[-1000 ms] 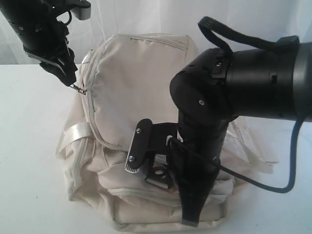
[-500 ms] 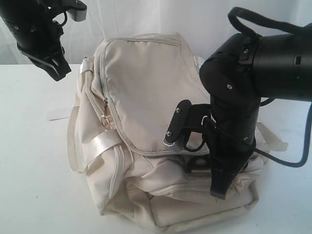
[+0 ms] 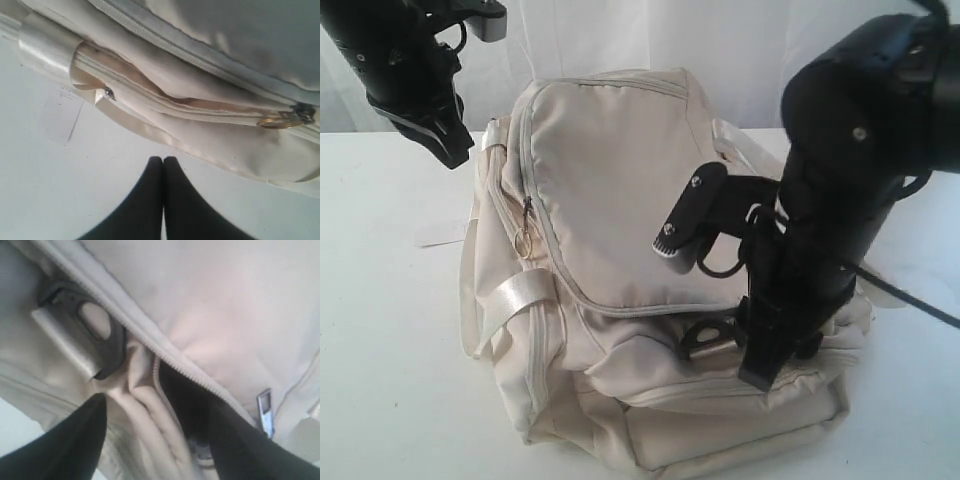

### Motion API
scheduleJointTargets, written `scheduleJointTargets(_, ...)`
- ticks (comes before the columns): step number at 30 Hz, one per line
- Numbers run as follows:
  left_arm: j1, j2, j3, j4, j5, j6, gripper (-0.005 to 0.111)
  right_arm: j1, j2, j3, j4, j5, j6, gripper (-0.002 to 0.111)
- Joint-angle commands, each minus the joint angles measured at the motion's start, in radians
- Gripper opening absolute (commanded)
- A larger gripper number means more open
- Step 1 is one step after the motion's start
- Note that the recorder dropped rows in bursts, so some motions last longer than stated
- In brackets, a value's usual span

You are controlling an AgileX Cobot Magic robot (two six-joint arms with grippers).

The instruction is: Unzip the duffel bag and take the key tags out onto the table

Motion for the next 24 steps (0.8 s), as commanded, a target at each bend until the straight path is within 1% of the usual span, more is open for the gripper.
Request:
scheduleJointTargets(1,0.003,-0.011,-0.001,0.012,-0.04,0.022,0.014,-0.01,-0.133,0.0,0.083,-0.084,0.04,0.064)
scheduleJointTargets(2,0.003,-0.011,-0.001,0.012,-0.05,0.022,0.023,-0.01,-0.155,0.0,0.097,-0.094,0.04,0.064)
scheduleJointTargets(3,0.003,-0.011,-0.001,0.012,-0.064,0.022,0.041,-0.01,-0.188,0.0,0.114,-0.099,0.049,0.064)
scheduleJointTargets(4,0.003,-0.011,-0.001,0.01,-0.066,0.02,0.051,-0.01,-0.203,0.0,0.118,-0.099,0.065,0.064)
scheduleJointTargets(5,0.003,-0.011,-0.001,0.0,-0.068,0.014,0.064,-0.01,-0.226,0.0,0.126,-0.09,0.093,0.064)
scheduleJointTargets(6,0.003,-0.011,-0.001,0.0,-0.073,0.012,0.069,-0.01,-0.233,0.0,0.135,-0.084,0.097,0.064)
scheduleJointTargets(7,0.003,-0.011,-0.001,-0.051,-0.078,0.014,0.074,-0.01,-0.244,0.002,0.167,-0.072,0.097,0.064)
scheduleJointTargets(8,0.003,-0.011,-0.001,-0.083,-0.072,0.014,0.074,-0.01,-0.244,0.002,0.186,-0.066,0.097,0.064)
scheduleJointTargets(9,0.003,-0.011,-0.001,-0.154,-0.031,0.014,0.074,-0.01,-0.244,0.002,0.216,-0.064,0.095,0.064)
scheduleJointTargets(11,0.001,-0.011,-0.001,-0.24,0.087,0.056,0.074,-0.01,-0.242,0.002,0.219,-0.082,0.093,0.064)
scheduleJointTargets(14,0.001,-0.011,0.009,-0.321,0.098,0.146,0.069,-0.01,-0.242,0.002,0.269,-0.138,0.093,0.064)
scheduleJointTargets(19,0.001,-0.011,0.143,-0.313,0.098,0.198,0.067,-0.01,-0.242,0.002,0.301,-0.15,0.089,0.063)
scheduleJointTargets(24,0.001,-0.011,0.232,-0.318,0.098,0.2,0.067,-0.01,-0.242,0.002,0.301,-0.161,0.085,0.063)
